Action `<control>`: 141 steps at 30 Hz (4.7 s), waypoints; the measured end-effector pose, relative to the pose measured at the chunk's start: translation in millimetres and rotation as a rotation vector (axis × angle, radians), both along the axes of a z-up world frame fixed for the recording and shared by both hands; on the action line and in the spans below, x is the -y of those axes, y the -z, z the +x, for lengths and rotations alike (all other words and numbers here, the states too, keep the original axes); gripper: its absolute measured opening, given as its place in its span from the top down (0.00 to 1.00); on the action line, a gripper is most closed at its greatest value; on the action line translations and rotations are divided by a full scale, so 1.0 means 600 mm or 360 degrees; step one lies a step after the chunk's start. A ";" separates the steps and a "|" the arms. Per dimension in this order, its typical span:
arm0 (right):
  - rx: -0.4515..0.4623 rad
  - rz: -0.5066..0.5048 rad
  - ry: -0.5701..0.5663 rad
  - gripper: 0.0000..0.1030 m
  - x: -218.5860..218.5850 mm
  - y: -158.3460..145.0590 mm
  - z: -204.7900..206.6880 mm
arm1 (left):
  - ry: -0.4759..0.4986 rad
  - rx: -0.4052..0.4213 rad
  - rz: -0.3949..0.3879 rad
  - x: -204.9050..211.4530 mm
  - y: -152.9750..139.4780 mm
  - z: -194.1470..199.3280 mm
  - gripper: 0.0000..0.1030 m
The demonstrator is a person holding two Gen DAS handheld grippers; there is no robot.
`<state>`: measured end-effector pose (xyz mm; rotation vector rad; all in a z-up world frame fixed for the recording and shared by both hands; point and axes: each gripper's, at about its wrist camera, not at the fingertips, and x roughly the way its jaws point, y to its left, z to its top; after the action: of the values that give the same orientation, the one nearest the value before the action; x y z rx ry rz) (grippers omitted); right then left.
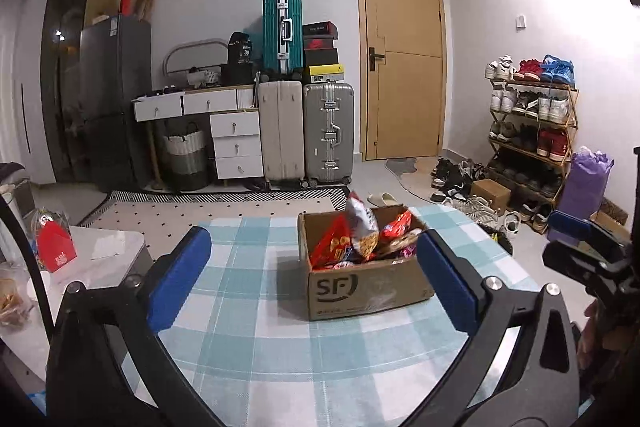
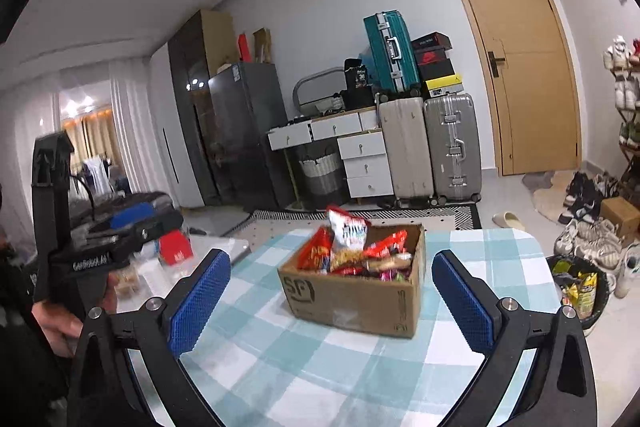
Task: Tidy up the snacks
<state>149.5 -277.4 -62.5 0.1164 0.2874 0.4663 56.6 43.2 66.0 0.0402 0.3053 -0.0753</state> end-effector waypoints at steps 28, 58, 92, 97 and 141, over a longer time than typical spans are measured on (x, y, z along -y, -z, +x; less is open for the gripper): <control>-0.0050 -0.0075 0.0216 0.00 0.004 0.200 0.020 | -0.0133 -0.0160 -0.0023 -0.031 0.286 0.111 0.00; -0.0134 0.0029 0.0249 0.00 0.022 0.215 0.038 | -0.0183 -0.0152 0.0088 -0.006 0.284 0.104 0.00; -0.0195 0.0088 0.0263 0.00 0.030 0.220 0.043 | -0.0188 -0.0161 0.0076 -0.004 0.284 0.104 0.00; -0.0209 0.0121 0.0276 0.00 0.038 0.220 0.044 | -0.0182 -0.0159 0.0085 -0.002 0.285 0.104 0.00; -0.0188 0.0107 0.0309 0.00 0.042 0.213 0.034 | -0.0229 -0.0406 -0.0064 -0.046 0.313 0.153 0.00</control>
<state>170.2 -302.6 -190.0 0.2358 0.3726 0.2765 148.4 70.6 -121.5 -0.0316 0.5603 0.0568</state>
